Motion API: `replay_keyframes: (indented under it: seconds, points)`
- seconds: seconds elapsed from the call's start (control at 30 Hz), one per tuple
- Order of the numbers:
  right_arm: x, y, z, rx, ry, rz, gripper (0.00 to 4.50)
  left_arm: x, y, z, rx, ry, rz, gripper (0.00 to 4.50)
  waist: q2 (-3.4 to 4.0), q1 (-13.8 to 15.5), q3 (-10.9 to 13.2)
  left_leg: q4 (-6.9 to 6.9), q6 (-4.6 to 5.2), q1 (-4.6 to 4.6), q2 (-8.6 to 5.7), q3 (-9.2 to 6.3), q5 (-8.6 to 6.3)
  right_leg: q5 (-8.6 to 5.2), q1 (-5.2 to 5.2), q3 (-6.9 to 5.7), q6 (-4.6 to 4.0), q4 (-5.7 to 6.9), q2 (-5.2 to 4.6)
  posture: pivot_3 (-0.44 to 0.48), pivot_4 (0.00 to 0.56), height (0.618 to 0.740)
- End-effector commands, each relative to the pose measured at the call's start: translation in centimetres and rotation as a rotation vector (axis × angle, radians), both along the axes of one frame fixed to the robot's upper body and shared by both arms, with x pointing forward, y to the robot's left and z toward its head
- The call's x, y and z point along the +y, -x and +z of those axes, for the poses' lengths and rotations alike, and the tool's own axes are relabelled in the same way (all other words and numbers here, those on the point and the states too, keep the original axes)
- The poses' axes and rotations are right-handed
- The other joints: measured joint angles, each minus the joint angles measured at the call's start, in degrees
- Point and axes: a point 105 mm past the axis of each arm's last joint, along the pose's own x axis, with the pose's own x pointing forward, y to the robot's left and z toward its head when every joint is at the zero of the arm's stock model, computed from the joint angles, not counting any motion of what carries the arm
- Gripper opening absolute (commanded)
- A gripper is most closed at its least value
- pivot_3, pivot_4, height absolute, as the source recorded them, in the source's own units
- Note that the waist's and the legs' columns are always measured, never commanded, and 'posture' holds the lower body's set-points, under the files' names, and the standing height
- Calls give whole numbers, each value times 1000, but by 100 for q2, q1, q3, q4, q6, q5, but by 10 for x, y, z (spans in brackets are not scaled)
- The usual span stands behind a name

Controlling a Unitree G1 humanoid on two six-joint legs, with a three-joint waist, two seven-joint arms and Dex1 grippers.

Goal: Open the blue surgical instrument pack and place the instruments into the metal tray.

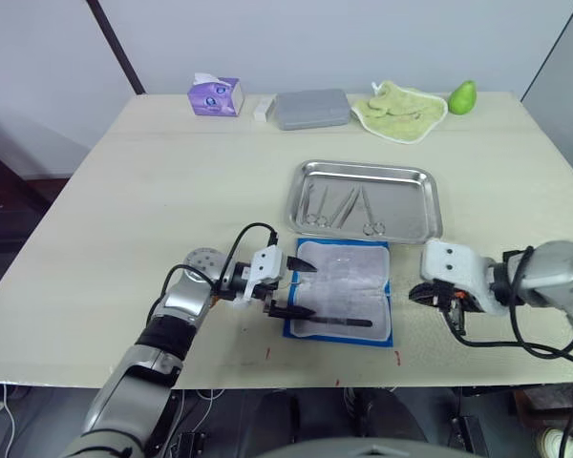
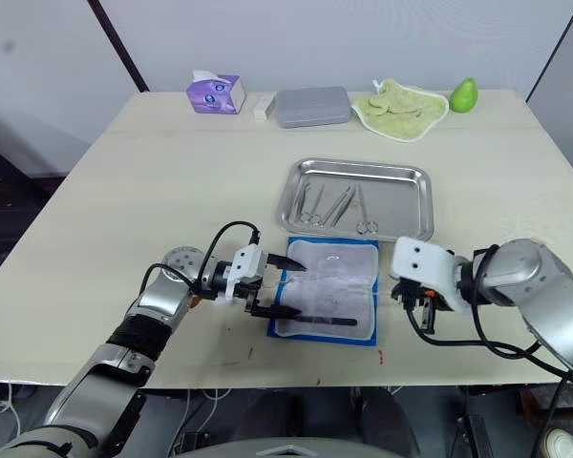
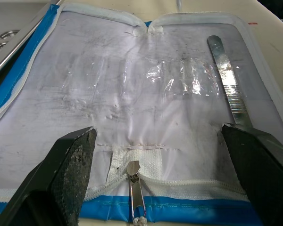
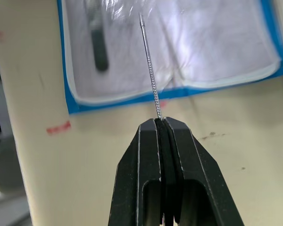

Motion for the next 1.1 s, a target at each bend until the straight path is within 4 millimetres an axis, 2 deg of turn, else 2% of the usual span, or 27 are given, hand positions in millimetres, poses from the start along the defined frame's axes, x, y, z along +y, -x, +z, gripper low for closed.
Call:
replay_keyframes:
  seconds: [0.03, 0.13, 0.27, 0.5, 0.63, 0.77, 1.1]
  points:
    - [-2, -12, 12, -42, -124, -110, 84, 17, 15, -41, 141, -123, 52, 4500, -5, 6, 3, 0, 0, -2, 0, -1, 0, 2, 0, -1, -3, 0, 1, 0, 150, 740]
    - [2, -34, 20, -85, -251, -243, 84, 16, 14, -41, 140, -120, 55, 4500, 9, 1, -3, -1, 0, -4, 2, -1, 0, 3, 0, 0, -4, -3, 4, 0, 150, 740]
    - [1, -66, 27, -144, -331, -423, 84, 17, 12, -41, 140, -121, 67, 4500, 16, 1, -3, 0, 0, -7, -4, -1, 0, 4, -2, 2, -3, -2, 2, 0, 150, 740]
    - [0, -104, 21, -146, -344, -690, 84, 19, 12, -42, 144, -119, 78, 4500, 28, -5, -7, -2, 1, -14, -5, -3, 1, 5, -10, 2, -5, -1, 2, 0, 150, 740]
    - [2, -125, 16, -107, -428, -839, 84, 20, 13, -44, 145, -121, 80, 4500, 32, -5, -7, -1, 6, -18, -6, -5, 4, 5, -18, 2, -6, 6, 6, 0, 150, 740]
    - [8, -138, 8, -91, -465, -916, 84, 19, 15, -44, 146, -118, 80, 4500, 36, -3, -9, 2, 11, -46, -13, -4, 7, 6, -46, 2, -5, 21, 2, 0, 150, 740]
    - [14, -152, -15, -51, -490, -1006, 84, 18, 17, -43, 147, -117, 77, 4500, 52, -17, -8, 1, 12, -47, -13, -3, 8, 6, -47, 2, -6, 23, 2, 0, 150, 740]
